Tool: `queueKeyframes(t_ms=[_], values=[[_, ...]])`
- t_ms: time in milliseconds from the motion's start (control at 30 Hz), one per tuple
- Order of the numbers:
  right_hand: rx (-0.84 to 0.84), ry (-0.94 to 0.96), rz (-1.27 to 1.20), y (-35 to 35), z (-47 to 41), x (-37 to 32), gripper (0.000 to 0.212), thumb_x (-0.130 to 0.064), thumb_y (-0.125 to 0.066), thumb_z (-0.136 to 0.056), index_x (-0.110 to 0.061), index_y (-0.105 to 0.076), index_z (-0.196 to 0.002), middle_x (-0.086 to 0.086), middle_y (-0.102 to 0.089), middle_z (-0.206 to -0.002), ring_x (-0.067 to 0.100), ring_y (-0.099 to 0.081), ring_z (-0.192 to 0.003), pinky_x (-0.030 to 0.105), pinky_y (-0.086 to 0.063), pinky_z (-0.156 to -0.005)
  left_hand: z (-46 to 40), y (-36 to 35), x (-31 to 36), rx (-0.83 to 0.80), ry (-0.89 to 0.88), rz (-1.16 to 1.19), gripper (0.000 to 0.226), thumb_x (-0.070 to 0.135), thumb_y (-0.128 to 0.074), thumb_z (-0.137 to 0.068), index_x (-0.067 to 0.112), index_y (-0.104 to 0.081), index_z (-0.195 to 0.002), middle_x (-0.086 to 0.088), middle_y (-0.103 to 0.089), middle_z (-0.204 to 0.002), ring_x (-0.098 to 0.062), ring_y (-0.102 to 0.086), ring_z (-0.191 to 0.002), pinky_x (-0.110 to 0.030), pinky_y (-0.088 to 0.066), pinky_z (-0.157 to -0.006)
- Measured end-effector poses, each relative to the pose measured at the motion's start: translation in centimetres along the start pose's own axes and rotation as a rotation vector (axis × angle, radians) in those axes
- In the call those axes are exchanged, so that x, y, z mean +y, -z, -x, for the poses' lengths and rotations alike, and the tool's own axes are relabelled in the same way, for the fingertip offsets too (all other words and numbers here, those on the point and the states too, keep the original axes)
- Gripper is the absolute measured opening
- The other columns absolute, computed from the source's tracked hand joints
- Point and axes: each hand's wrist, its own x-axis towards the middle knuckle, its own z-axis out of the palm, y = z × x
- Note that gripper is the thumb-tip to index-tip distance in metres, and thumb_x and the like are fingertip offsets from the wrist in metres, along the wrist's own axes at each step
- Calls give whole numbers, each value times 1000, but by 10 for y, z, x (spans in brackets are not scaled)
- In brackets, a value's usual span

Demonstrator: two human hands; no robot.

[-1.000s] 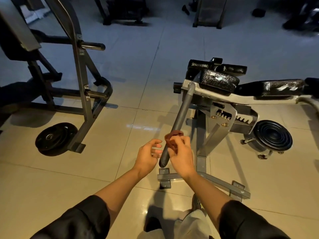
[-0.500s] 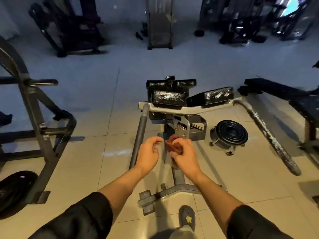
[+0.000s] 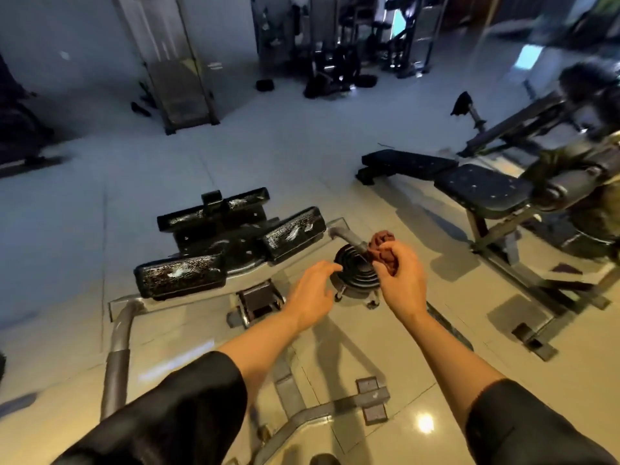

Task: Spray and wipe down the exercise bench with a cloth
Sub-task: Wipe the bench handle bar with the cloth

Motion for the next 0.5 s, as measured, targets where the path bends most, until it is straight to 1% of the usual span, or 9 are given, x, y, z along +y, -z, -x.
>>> queueKeyframes(t_ms=[67, 133, 167, 233, 300, 333, 433, 500], values=[[-18, 37, 94, 0, -23, 9, 31, -8, -67, -84, -18, -64, -113, 7, -61, -113, 27, -55, -105, 38, -44, -90, -23, -2, 6, -43, -30, -74, 54, 1, -53, -93, 15, -42, -143, -2, -40, -147, -18, -33, -137, -21, -24, -107], [-70, 18, 190, -5, -45, 21, 40, -9, -64, -85, -18, -61, -124, 8, -59, -124, 29, -52, -113, 38, -41, -97, -42, -4, 11, -82, -44, -152, 56, 1, -52, -92, 14, -38, -145, -3, -37, -149, -19, -30, -138, -28, -25, -111], [-122, -1, 224, -9, -55, 26, 44, -10, -62, -86, -20, -60, -128, 8, -58, -128, 30, -51, -116, 39, -40, -100, -50, -6, 12, -97, -47, -184, 57, 1, -51, -91, 13, -37, -145, -4, -37, -148, -21, -30, -137, -31, -26, -111], [-286, -13, 300, -21, -69, 35, 48, -14, -61, -85, -26, -55, -131, 5, -57, -132, 33, -50, -120, 42, -42, -102, -63, -10, 13, -136, -51, -242, 59, -1, -50, -91, 12, -33, -146, -6, -34, -149, -22, -28, -139, -35, -28, -112], [-452, 16, 398, -33, -76, 40, 54, -19, -60, -84, -30, -50, -136, 4, -56, -135, 34, -49, -122, 44, -43, -100, -75, -16, 9, -197, -54, -293, 68, -1, -49, -91, 12, -21, -152, -5, -20, -158, -20, -14, -146, -36, -22, -118], [-490, 19, 437, -36, -78, 37, 56, -21, -60, -85, -29, -48, -139, 5, -56, -135, 34, -48, -121, 45, -44, -99, -82, -19, 6, -233, -53, -320, 73, -1, -49, -92, 12, -14, -154, -3, -11, -161, -19, -5, -148, -37, -17, -120], [-467, 14, 480, -33, -77, 28, 51, -21, -57, -89, -27, -50, -139, 10, -60, -126, 34, -50, -115, 44, -48, -91, -96, -26, -2, -319, -58, -392, 83, 1, -51, -92, 13, 2, -154, 1, 9, -162, -16, 11, -148, -42, -12, -121], [-456, -20, 541, -25, -66, 29, 45, -21, -58, -89, -26, -55, -133, 9, -62, -120, 32, -53, -111, 40, -51, -84, -102, -29, -5, -351, -99, -451, 86, 2, -52, -92, 14, 7, -154, 2, 16, -161, -15, 16, -147, -42, -8, -122]])
